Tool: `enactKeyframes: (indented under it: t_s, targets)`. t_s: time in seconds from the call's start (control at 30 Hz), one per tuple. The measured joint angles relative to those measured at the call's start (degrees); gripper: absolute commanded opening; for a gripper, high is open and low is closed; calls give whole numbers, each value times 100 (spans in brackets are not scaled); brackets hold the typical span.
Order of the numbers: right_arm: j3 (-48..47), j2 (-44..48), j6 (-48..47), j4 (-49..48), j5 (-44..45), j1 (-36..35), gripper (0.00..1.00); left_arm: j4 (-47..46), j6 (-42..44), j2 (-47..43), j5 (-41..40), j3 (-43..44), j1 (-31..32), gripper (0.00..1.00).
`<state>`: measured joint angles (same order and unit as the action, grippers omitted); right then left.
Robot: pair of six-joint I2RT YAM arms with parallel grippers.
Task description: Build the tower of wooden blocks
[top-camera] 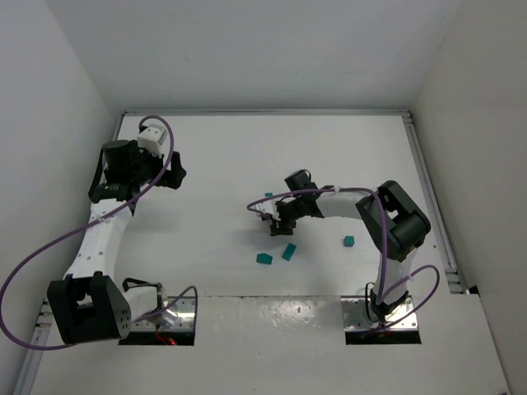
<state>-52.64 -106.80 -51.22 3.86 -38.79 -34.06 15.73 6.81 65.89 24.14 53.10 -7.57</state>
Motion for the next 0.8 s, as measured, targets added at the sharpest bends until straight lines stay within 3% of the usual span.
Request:
enactKeyframes:
  t_s: [0.8]
  targets:
    - [92,50,-81,4,-70,105,58,0,0,0,22,0,0,100]
